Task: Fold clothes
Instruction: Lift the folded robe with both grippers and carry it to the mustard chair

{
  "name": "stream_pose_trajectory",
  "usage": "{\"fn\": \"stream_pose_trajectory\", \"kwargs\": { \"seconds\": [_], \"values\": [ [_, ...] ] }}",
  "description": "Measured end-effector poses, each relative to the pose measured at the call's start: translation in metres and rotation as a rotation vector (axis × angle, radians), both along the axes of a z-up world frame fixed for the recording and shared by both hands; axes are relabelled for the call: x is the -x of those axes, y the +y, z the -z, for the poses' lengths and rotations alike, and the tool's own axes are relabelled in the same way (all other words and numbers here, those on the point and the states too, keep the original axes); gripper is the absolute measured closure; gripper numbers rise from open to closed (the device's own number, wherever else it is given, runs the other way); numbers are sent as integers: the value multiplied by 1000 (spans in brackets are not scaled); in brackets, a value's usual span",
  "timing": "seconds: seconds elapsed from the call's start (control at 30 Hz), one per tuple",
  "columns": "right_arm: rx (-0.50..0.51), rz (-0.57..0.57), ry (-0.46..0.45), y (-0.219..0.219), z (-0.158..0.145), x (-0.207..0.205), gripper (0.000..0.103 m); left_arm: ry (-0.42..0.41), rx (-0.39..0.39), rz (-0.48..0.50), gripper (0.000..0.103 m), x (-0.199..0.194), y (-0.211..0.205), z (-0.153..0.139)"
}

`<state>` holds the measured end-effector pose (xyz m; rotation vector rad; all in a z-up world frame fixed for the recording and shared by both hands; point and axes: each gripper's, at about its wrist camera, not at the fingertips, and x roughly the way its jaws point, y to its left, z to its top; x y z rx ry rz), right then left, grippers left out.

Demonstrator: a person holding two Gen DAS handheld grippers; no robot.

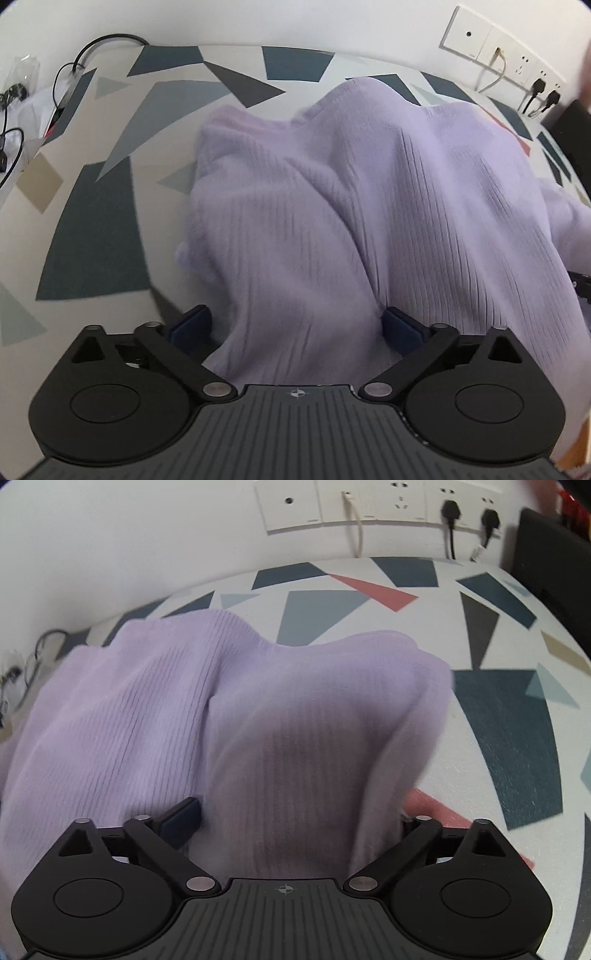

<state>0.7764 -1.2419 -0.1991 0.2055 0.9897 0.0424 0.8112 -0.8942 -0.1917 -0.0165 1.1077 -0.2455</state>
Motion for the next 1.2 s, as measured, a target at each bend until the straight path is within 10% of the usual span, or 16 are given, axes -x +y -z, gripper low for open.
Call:
{"fn": "stream_pose_trajectory", "kwargs": {
  "seconds": [0.07, 0.17, 0.23, 0.27, 0.63, 0.9, 1.07, 1.2],
  "values": [
    [27, -1, -1, 8, 1, -6, 3, 1, -19, 10, 4, -4, -8, 1],
    [26, -15, -13, 14, -1, -9, 11, 3, 10, 67, 50, -2, -17, -8],
    [-18, -53, -22, 15, -8, -6, 59, -6, -7, 64, 62, 5, -25, -15],
    [-10, -69, -28, 19, -12, -4, 60, -21, -15, 52, 69, 9, -27, -18],
    [-105, -224, -254, 34, -83, 5, 67, -152, 215, -257, 73, 75, 15, -77],
    [-215, -580, -356, 51, -105, 21, 67, -277, 84, -552, 74, 189, -8, -117],
    [-337, -742, -295, 65, -98, 51, 67, -267, -54, -657, 74, 266, -26, -124],
    [-397, -830, -189, 88, -96, 70, 67, -281, -19, -842, 74, 331, -11, -133]
  ]
}}
